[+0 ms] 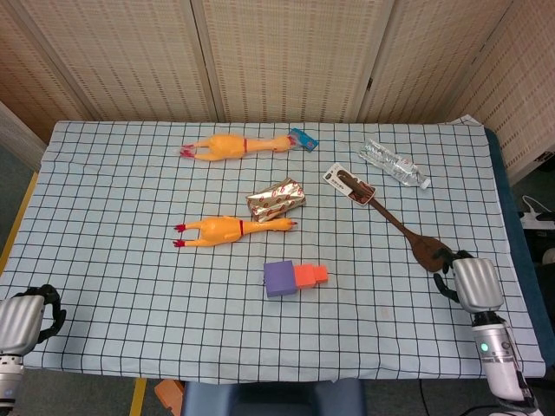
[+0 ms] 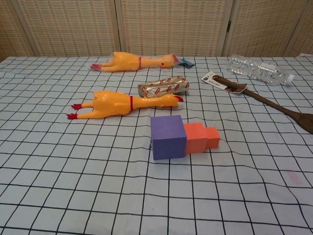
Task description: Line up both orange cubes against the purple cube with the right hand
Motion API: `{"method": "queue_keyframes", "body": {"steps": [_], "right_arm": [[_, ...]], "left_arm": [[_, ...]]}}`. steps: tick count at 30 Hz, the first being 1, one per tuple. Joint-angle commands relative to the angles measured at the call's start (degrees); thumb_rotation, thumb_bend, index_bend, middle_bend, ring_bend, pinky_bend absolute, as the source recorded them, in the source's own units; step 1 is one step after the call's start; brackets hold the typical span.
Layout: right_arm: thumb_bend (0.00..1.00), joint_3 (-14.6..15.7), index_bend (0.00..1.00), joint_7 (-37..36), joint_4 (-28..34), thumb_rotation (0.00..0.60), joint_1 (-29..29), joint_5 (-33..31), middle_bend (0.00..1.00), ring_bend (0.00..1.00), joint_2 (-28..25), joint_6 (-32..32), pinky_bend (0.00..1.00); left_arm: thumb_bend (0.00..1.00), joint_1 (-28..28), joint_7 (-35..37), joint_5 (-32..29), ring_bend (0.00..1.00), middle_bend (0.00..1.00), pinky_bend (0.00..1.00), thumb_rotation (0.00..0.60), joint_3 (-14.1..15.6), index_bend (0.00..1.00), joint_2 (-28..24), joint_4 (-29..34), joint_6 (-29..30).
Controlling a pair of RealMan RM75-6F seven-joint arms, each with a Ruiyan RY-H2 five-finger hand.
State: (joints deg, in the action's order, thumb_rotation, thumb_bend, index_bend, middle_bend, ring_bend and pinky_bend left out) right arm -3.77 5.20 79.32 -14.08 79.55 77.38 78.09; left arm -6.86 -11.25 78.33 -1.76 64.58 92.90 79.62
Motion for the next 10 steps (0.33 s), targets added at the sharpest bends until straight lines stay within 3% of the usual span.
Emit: {"method": "queue_keyframes", "body": {"steps": [1, 10], "right_arm": [[0.26, 0.26, 0.42, -0.02, 0.22, 0.6, 0.09, 0.7, 0.57, 0.47, -0.15, -0.15, 0.77], [0.26, 0.34, 0.42, 0.11, 0.03, 0.6, 0.3, 1.53, 0.57, 0.47, 0.06, -0.57, 0.77]], "left_arm": [[0.41, 0.09, -0.04, 0.28, 0.43, 0.43, 0.52, 0.6, 0.04, 0.34, 0.08, -0.06, 0.25], [0.41, -0.17, -0.72, 0.48, 0.43, 0.43, 0.52, 0.6, 0.22, 0.34, 0.1, 0.36, -0.42]]}}
